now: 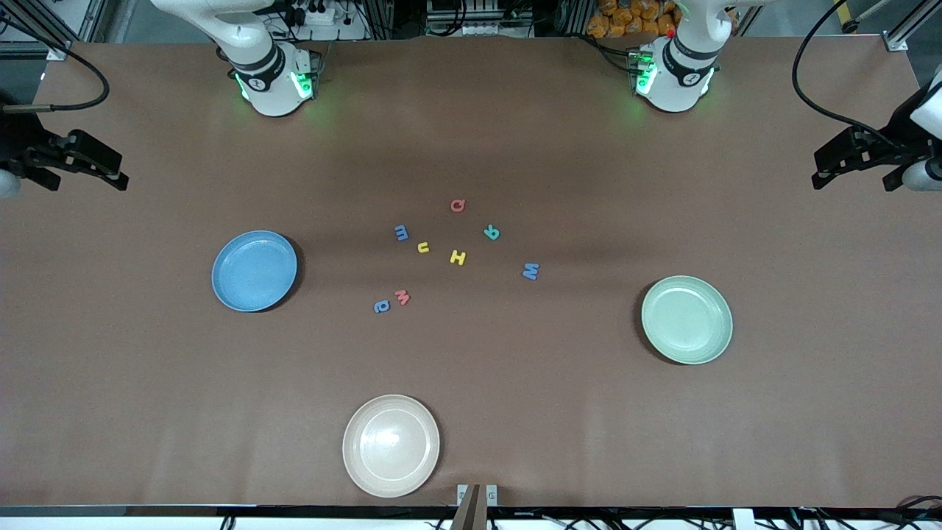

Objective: Sort upper and lower case letters into plates
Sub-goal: 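Grasp the M with the left gripper while the right gripper grasps the a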

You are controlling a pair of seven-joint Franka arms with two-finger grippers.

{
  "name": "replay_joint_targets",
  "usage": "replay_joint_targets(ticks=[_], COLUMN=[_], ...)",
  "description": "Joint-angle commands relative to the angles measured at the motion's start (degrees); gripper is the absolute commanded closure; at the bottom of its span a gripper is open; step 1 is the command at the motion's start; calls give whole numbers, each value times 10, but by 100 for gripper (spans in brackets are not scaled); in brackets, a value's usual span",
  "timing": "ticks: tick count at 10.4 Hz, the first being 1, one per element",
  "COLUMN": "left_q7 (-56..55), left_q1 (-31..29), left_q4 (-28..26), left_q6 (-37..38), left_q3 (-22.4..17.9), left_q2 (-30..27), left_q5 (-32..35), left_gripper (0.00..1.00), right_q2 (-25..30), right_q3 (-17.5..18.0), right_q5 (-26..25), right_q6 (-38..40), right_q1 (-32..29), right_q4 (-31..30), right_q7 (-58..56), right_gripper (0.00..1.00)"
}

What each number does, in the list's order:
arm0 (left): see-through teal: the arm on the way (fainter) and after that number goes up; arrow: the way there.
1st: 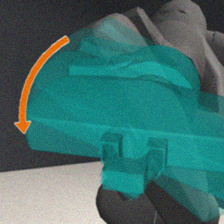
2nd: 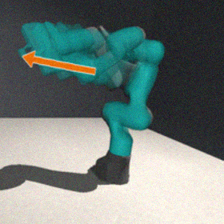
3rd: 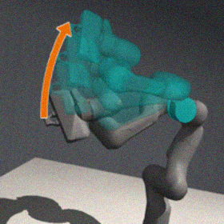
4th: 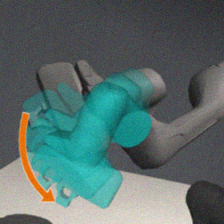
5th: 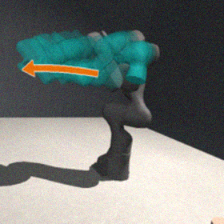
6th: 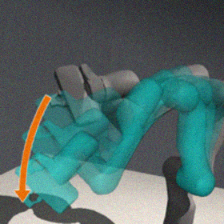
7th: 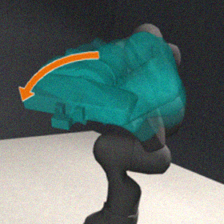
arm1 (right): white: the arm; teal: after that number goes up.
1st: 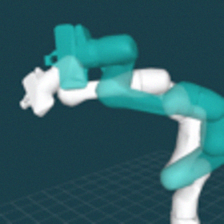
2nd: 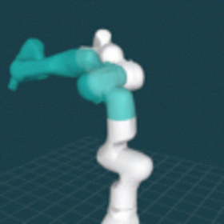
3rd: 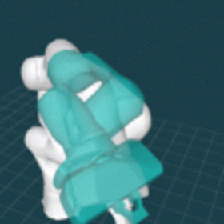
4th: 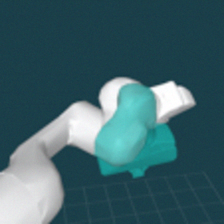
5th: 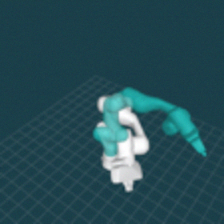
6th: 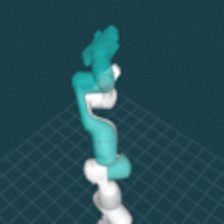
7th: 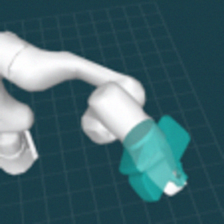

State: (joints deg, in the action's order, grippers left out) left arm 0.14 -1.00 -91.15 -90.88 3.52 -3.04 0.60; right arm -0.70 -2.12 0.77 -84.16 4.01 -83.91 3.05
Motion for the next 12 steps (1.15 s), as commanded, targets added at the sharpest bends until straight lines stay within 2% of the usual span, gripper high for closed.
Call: replay_joint_targets(ticks=[1,3,5,9,11,12], left_q7=[1,9,6,-31,-68,-84], left_q1=[2,4,22,25,40,67], left_q4=[3,-3,-19,-155,-180,-181], left_q6=[11,11,1,-159,-236,-265], left_q3=[-1,-1,7,132,178,188], left_q2=[-4,4,22,28,76,111], left_q5=[12,6,-2,-13,-12,-9], left_gripper=[0,0,0,0,0,0], right_q2=[3,1,-27,-129,-200,-230], right_q3=[-3,-3,-3,0,0,0], right_q5=[8,9,9,17,17,17], right_q6=[1,-1,-13,-120,-198,-238], right_q1=[3,4,40,100,126,147], right_q4=[-5,-5,-6,-7,-9,-8], right_q7=[1,11,146,415,556,625], right_gripper=[0,0,0,0,0,0])
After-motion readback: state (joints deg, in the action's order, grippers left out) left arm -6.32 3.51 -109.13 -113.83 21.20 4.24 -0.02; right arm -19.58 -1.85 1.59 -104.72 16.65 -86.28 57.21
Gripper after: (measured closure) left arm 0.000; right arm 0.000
